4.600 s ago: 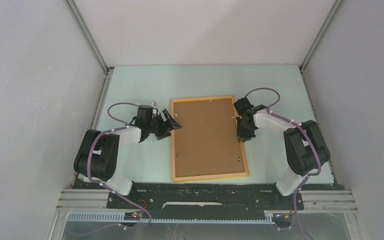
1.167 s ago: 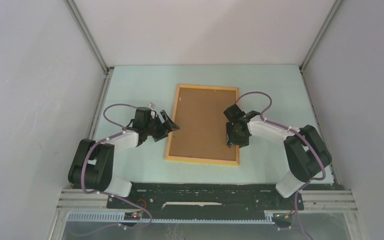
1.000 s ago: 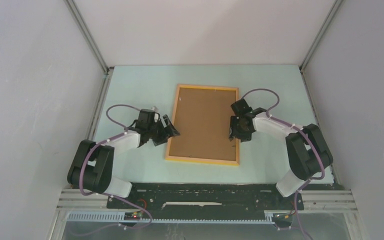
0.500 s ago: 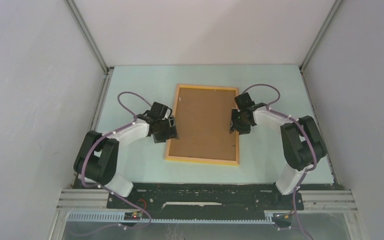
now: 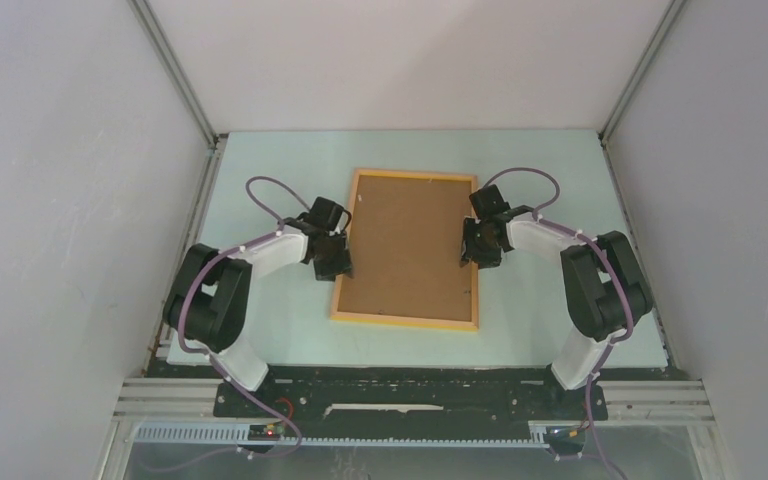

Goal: Put the photo into the frame
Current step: Install the photo frame at the center of the board.

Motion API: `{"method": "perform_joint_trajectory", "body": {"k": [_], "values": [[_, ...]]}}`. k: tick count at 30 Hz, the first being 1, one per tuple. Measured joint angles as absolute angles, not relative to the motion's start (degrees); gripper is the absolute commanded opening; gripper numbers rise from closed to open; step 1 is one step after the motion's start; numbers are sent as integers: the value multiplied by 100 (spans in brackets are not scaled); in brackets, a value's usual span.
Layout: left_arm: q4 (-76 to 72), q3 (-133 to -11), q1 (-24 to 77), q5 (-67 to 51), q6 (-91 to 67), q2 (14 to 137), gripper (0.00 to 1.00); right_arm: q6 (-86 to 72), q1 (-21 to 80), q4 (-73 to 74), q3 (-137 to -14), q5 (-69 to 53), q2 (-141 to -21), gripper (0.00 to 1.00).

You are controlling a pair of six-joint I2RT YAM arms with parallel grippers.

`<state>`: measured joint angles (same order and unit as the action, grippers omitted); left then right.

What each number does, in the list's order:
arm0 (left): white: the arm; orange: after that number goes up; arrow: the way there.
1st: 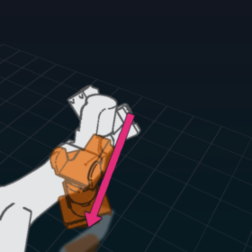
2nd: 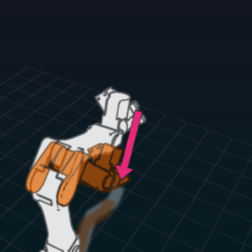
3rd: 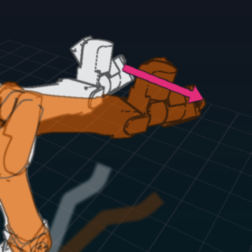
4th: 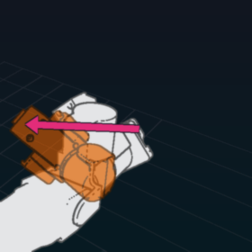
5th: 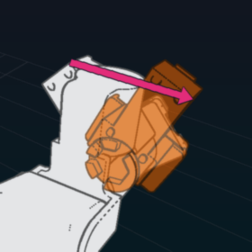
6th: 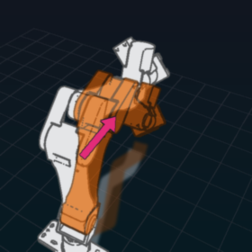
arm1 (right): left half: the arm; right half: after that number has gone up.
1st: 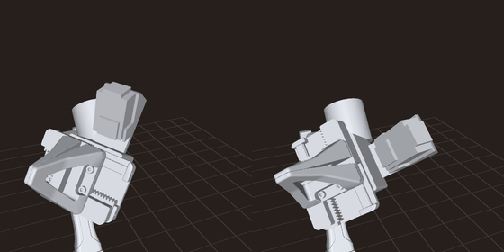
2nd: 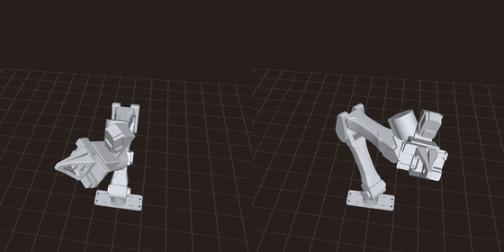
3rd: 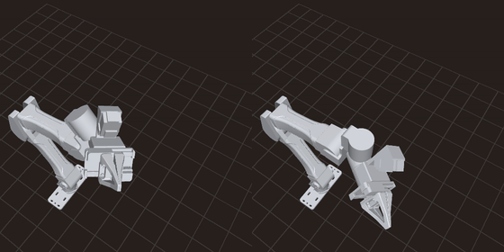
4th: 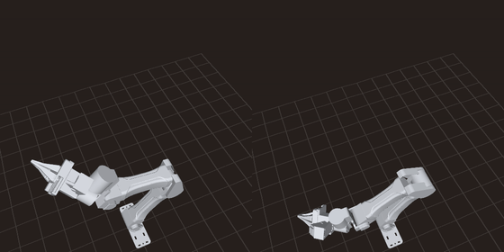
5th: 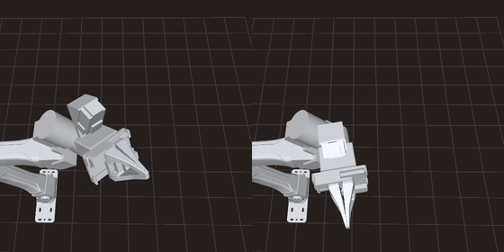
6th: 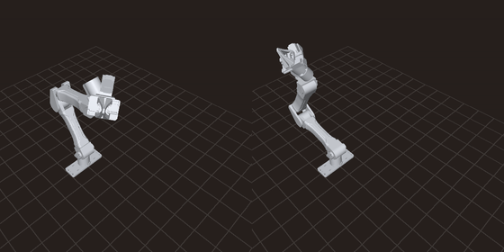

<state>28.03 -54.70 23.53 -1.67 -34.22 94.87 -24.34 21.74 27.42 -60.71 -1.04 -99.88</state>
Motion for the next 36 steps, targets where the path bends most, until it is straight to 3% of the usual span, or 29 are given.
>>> {"method": "perform_joint_trajectory", "body": {"k": [17, 19, 25, 30, 36], "values": [[2976, -5627, 2362, 38, -3680, 9581, 16, -2366, 2178, 2746, -6088, -93, -10018, 47], [2952, -5627, 2362, 84, -3756, 9579, 18, -2362, 2178, 2755, -6112, -91, -10036, 47], [2790, -5618, 2359, 279, -3815, 9561, 45, -2351, 2180, 2718, -6132, -95, -10060, 46], [2665, -5618, 2346, 298, -3859, 9561, 51, -2351, 2182, 2711, -6134, -102, -10064, 46], [2596, -5618, 2344, 294, -3861, 9564, 46, -2349, 2185, 2707, -6136, -113, -10064, 45]]}}
